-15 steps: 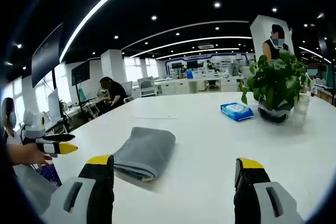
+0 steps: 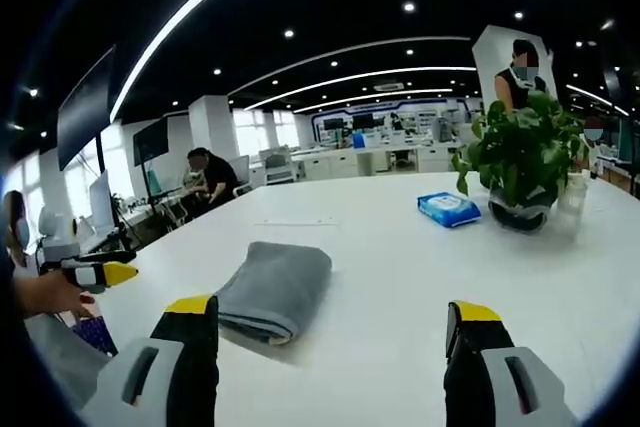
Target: Open the folded towel by lifting each exposed corner and separating the folded layers until the towel lies flat within the target outline without major curled edges
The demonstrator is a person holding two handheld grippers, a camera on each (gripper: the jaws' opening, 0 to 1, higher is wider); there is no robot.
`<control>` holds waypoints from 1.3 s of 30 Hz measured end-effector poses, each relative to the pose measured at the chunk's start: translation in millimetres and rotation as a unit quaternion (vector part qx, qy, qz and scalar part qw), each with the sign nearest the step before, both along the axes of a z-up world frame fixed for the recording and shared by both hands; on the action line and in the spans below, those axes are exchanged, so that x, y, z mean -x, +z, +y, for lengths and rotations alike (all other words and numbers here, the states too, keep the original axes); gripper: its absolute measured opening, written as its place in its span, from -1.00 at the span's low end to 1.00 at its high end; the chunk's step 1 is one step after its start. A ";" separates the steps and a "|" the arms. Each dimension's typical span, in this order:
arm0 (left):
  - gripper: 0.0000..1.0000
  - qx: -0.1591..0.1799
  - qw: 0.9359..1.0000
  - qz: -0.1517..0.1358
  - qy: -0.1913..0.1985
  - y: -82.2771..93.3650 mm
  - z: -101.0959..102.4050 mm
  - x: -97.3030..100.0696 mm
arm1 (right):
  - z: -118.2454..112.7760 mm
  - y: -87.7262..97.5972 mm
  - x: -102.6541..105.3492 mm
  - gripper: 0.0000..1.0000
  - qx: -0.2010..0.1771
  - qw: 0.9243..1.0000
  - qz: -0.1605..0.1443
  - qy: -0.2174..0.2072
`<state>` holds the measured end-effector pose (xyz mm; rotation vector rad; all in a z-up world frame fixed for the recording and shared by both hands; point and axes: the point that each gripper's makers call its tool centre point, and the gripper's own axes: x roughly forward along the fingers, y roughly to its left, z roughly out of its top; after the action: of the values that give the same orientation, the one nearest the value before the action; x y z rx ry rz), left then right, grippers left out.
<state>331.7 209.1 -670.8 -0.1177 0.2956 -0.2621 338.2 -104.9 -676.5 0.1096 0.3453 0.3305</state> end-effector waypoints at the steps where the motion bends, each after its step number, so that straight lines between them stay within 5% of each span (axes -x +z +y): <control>1: 0.89 0.001 1.000 -0.006 0.000 4.2 -0.1 1.6 | 0.2 -0.7 0.1 0.91 0.001 1.000 0.001 0.000; 5: 0.88 0.011 0.999 -0.039 0.006 24.6 0.8 9.6 | 1.8 -1.3 0.3 0.91 0.004 1.000 0.002 0.004; 12: 0.89 0.011 0.998 -0.056 0.018 35.2 5.0 24.4 | 3.5 -1.3 0.8 0.91 0.010 1.000 0.000 0.008; 27: 0.87 -0.024 0.994 -0.085 0.061 30.7 22.2 34.7 | 21.0 -9.3 7.2 0.88 0.076 0.996 -0.004 0.045; 39: 0.76 -0.083 0.993 -0.079 0.026 24.1 7.4 35.1 | 54.8 -9.1 11.3 0.85 0.097 0.988 -0.006 0.119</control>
<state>296.6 216.5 -646.7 0.0591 0.1560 -0.1928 326.9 -50.1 -685.6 -0.1268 0.3784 0.5317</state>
